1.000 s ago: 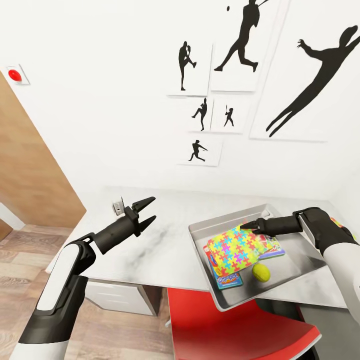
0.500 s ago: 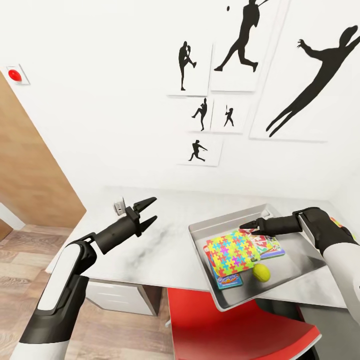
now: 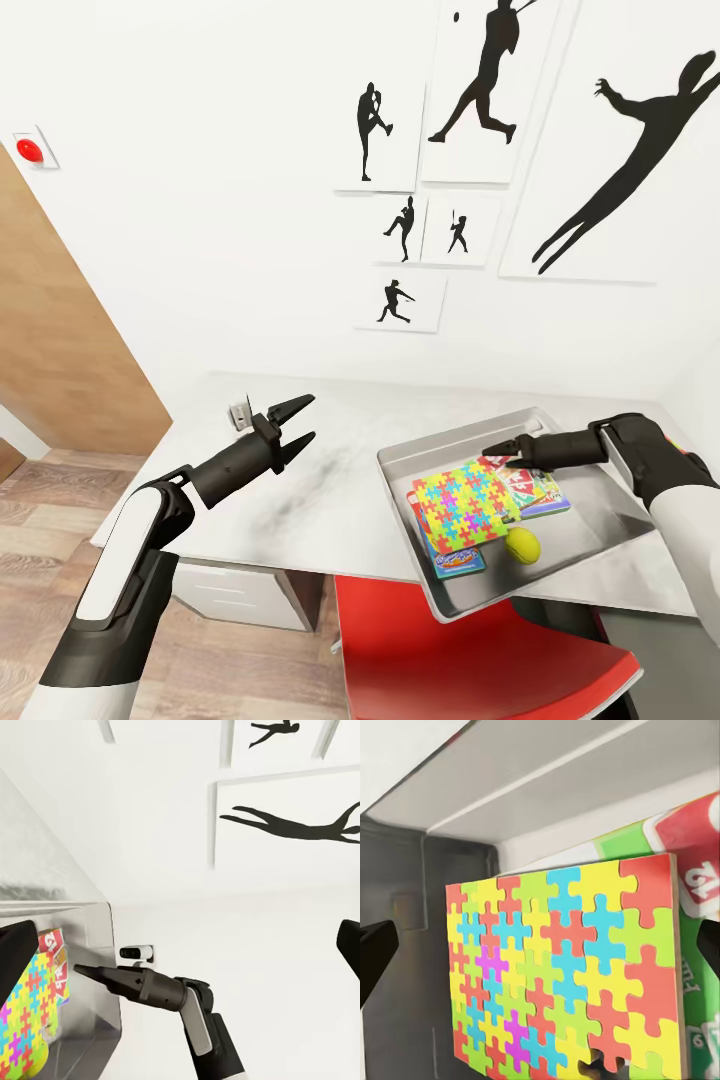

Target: Put all the toys in the child's room - the three board games (two on the bed and one on the table), the two jigsaw puzzles on the table, and the tennis ball on the table - inside the toy box on the table in the child's room.

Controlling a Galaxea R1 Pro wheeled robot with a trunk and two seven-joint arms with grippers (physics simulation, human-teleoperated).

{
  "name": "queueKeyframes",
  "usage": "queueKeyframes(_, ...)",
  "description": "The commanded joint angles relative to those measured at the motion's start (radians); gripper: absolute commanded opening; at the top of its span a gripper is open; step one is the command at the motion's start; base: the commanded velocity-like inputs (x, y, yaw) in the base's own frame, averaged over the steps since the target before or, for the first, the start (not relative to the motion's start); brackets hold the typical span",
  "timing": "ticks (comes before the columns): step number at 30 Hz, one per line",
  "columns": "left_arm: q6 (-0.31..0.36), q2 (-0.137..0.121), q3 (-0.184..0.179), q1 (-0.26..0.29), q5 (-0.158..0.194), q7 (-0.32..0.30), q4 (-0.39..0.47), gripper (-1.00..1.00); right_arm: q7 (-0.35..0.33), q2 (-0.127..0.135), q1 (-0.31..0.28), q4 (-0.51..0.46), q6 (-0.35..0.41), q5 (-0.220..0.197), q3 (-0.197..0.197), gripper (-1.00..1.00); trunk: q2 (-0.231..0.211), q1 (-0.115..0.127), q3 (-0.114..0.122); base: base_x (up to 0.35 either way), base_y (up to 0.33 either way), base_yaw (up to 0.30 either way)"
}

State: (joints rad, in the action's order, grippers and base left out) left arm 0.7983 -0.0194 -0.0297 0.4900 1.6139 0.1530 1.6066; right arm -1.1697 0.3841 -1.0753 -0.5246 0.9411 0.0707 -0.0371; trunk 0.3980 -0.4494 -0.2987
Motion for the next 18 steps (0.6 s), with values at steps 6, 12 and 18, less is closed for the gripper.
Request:
queueKeyframes(6, 0.001, 0.001, -0.001, 0.001, 0.009, 0.013, 0.001, 1.0, -0.009, 0.042, 0.012, -0.052, -0.008, 0.006, -0.001, 1.0, 0.002, -0.001, -0.002, 0.0, 0.0, 0.0)
queueKeyframes(12, 0.001, 0.004, -0.003, 0.003, 0.007, 0.021, 0.001, 1.0, -0.007, 0.096, 0.096, -0.188, -0.042, -0.021, 0.05, 1.0, 0.002, -0.001, -0.002, 0.0, 0.0, 0.0)
queueKeyframes(18, 0.001, 0.007, -0.004, 0.004, 0.006, 0.025, 0.0, 1.0, -0.005, 0.112, 0.227, -0.377, -0.056, -0.055, 0.189, 1.0, 0.002, -0.001, -0.002, 0.0, 0.0, 0.0)
